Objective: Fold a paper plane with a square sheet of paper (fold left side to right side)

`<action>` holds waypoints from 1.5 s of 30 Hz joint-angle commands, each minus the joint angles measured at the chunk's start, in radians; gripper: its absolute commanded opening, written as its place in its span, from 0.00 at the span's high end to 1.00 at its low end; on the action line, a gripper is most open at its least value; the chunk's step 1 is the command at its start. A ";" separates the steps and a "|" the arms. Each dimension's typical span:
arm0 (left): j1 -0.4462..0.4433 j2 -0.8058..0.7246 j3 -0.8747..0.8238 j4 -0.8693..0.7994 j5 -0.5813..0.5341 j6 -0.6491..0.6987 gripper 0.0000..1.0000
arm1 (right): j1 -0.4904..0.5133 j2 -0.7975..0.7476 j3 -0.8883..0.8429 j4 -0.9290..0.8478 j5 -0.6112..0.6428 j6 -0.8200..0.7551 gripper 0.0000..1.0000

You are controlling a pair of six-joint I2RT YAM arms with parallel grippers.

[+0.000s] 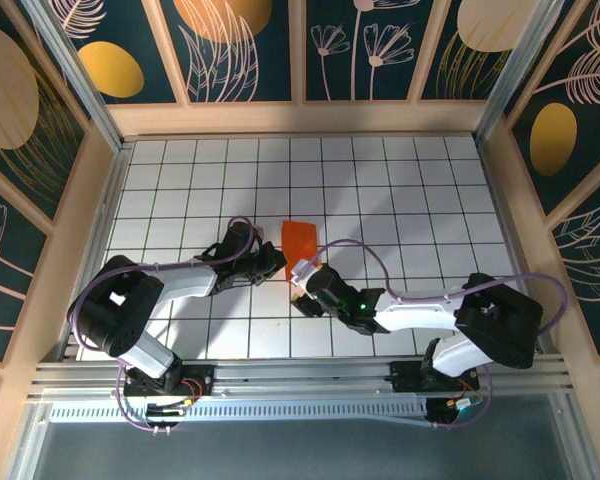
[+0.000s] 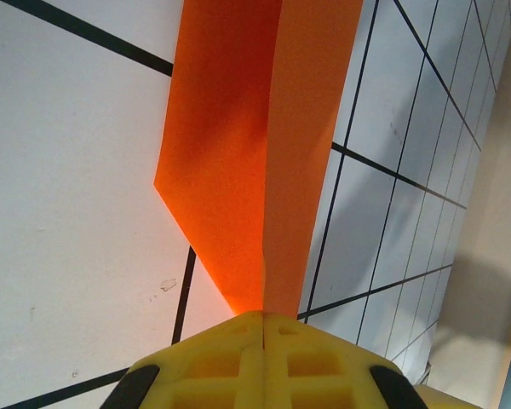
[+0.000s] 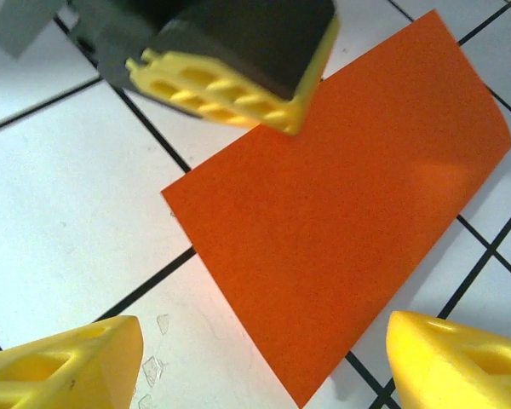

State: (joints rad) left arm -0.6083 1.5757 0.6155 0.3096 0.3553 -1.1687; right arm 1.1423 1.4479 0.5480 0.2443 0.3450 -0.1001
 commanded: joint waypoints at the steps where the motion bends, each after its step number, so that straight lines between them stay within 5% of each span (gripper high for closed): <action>1: -0.007 -0.011 0.022 -0.020 -0.010 -0.014 1.00 | 0.023 0.041 0.028 0.054 0.080 -0.046 0.23; 9: -0.010 -0.011 0.017 -0.012 -0.006 -0.017 1.00 | 0.025 0.122 0.085 0.113 0.102 -0.083 0.23; 16: -0.013 -0.013 0.009 -0.010 -0.008 -0.020 1.00 | 0.009 0.170 0.133 0.130 0.109 -0.101 0.37; 21: -0.013 -0.018 0.011 -0.019 -0.016 -0.010 0.97 | -0.012 0.177 0.144 0.103 0.071 -0.086 0.64; 28: -0.002 -0.083 0.030 -0.108 -0.091 0.035 0.64 | -0.047 0.145 0.123 0.052 -0.020 -0.049 1.00; 35: 0.088 -0.183 0.029 -0.180 -0.090 0.104 0.53 | -0.126 0.074 0.080 0.024 -0.240 0.043 1.00; 45: 0.101 -0.011 0.180 -0.180 0.058 0.237 0.67 | -0.261 0.057 0.032 0.036 -0.628 0.160 1.00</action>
State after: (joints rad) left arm -0.5068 1.5036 0.7486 0.1421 0.3374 -0.9977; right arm 0.9020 1.5051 0.5972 0.2806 -0.1287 0.0097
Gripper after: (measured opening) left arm 0.338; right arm 0.048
